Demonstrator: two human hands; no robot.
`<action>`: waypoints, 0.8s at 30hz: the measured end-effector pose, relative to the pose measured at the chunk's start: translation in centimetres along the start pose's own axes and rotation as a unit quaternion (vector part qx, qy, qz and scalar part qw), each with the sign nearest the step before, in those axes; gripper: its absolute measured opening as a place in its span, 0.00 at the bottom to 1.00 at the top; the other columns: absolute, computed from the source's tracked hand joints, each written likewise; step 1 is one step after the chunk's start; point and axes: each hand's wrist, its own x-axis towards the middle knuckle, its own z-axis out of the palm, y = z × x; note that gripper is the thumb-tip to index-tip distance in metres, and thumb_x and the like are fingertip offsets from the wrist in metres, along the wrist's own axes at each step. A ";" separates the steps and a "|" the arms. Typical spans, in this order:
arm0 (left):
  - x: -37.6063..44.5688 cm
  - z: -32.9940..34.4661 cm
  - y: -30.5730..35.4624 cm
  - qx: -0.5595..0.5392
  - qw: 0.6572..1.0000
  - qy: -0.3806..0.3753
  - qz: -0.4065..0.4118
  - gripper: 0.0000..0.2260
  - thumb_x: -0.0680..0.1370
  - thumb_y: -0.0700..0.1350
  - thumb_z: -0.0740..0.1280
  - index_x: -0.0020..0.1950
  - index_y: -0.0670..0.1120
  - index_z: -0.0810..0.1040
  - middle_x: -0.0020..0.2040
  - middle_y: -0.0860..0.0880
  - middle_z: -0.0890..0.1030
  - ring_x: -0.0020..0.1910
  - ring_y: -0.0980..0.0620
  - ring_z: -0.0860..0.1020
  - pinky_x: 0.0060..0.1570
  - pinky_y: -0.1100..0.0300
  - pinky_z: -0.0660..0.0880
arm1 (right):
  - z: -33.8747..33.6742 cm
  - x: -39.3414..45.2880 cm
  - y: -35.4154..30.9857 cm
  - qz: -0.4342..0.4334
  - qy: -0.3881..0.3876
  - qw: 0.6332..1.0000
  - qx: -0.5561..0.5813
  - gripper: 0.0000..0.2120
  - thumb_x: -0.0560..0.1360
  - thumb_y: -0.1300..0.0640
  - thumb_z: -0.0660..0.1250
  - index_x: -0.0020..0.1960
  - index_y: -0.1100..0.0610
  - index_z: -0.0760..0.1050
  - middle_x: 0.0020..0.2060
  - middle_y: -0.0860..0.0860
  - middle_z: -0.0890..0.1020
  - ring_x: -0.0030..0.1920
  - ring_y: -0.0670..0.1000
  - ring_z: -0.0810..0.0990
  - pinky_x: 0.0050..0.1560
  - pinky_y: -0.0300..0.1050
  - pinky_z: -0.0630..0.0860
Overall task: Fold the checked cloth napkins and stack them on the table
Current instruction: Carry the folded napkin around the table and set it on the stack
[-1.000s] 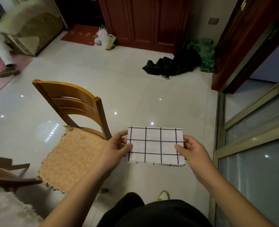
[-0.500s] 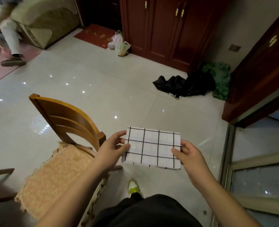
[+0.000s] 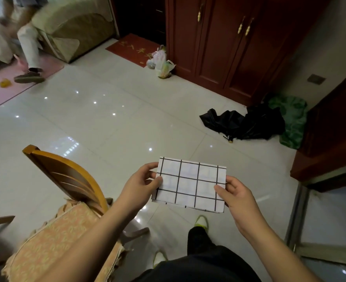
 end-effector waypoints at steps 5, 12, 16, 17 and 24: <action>5.1 2.6 3.1 -0.013 1.000 0.018 -0.009 0.15 0.78 0.40 0.68 0.58 0.59 0.75 0.38 0.57 0.80 0.40 0.56 0.81 0.48 0.59 0.77 | -2.7 7.3 -3.1 -0.003 -0.033 0.999 -0.006 0.12 0.77 0.66 0.67 0.57 0.54 0.78 0.49 0.48 0.86 0.52 0.49 0.84 0.51 0.44 0.79; 10.4 3.7 6.3 -0.037 0.997 0.065 -0.010 0.17 0.78 0.38 0.68 0.57 0.61 0.75 0.41 0.52 0.79 0.40 0.54 0.81 0.46 0.60 0.77 | -3.5 15.7 -8.2 -0.001 -0.103 0.994 -0.034 0.12 0.77 0.66 0.67 0.58 0.54 0.78 0.50 0.49 0.86 0.51 0.48 0.85 0.48 0.39 0.79; 12.5 2.3 6.6 -0.053 0.992 0.115 -0.022 0.17 0.78 0.39 0.68 0.56 0.61 0.75 0.39 0.57 0.79 0.39 0.57 0.81 0.46 0.58 0.77 | -1.0 19.3 -9.7 -0.003 -0.144 0.989 -0.046 0.12 0.77 0.66 0.67 0.58 0.54 0.78 0.50 0.48 0.86 0.51 0.48 0.85 0.47 0.38 0.79; 13.1 1.7 6.7 -0.057 0.990 0.130 -0.023 0.16 0.78 0.40 0.68 0.56 0.62 0.75 0.38 0.58 0.80 0.39 0.58 0.81 0.46 0.59 0.77 | 0.0 20.2 -10.0 -0.002 -0.154 0.987 -0.051 0.12 0.77 0.66 0.67 0.58 0.54 0.78 0.50 0.48 0.86 0.51 0.48 0.84 0.47 0.38 0.79; 18.0 -5.4 5.6 -0.105 0.971 0.211 -0.027 0.16 0.77 0.39 0.69 0.58 0.59 0.77 0.39 0.56 0.80 0.41 0.51 0.80 0.48 0.50 0.78 | 9.1 26.8 -12.4 -0.001 -0.216 0.972 -0.089 0.13 0.77 0.66 0.67 0.59 0.55 0.77 0.51 0.49 0.86 0.52 0.49 0.84 0.49 0.41 0.80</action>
